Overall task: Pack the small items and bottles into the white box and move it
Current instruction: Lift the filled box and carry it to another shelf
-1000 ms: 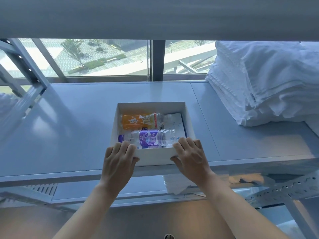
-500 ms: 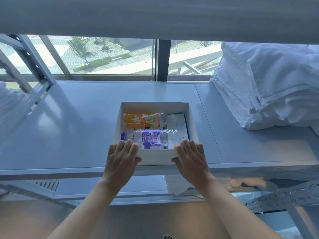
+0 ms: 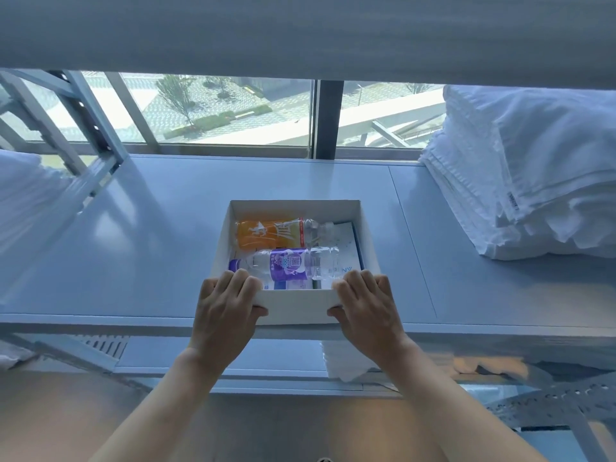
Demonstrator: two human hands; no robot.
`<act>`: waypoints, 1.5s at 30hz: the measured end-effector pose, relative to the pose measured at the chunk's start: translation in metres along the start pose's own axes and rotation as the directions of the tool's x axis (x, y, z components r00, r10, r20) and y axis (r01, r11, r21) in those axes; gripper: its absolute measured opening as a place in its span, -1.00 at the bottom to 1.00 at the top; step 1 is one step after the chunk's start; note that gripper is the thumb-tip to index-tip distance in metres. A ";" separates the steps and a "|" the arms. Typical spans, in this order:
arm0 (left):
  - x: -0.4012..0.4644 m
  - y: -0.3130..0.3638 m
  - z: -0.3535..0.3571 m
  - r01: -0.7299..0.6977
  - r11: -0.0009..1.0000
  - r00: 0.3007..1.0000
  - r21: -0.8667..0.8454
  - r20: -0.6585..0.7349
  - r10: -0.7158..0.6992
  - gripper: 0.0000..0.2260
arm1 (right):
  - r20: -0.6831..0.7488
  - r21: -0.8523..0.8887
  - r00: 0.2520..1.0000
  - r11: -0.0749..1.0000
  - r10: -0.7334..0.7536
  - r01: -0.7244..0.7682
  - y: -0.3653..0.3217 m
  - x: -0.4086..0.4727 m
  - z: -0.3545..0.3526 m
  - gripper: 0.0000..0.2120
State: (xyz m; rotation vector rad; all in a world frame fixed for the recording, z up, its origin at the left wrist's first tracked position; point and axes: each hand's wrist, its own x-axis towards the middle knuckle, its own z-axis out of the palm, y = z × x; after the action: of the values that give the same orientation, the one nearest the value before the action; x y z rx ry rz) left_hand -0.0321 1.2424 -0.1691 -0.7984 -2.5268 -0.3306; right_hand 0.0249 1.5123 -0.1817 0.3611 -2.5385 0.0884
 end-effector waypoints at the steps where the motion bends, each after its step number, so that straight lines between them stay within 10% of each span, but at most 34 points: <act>1: -0.001 -0.001 -0.002 0.008 1.000 1.000 0.008 0.000 -0.008 -0.46 | -0.005 0.017 1.000 1.000 -0.009 0.009 0.000 0.002 0.001 -0.47; 25: -0.087 -0.028 -0.113 0.409 0.877 0.912 0.251 -0.152 -0.382 -0.43 | -0.119 0.274 0.922 0.880 -0.369 0.388 -0.095 0.096 -0.001 -0.56; 45: -0.322 -0.147 -0.298 0.669 0.637 0.743 0.383 -0.364 -0.561 -0.43 | -0.304 0.410 0.729 0.607 -0.613 0.681 -0.427 0.142 -0.026 -0.52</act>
State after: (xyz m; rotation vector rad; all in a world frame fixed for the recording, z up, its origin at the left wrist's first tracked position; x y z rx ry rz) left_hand 0.2201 0.8639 -0.0857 0.3272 -2.4262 0.0379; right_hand 0.0423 1.0722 -0.0881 1.4231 -2.0549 0.4755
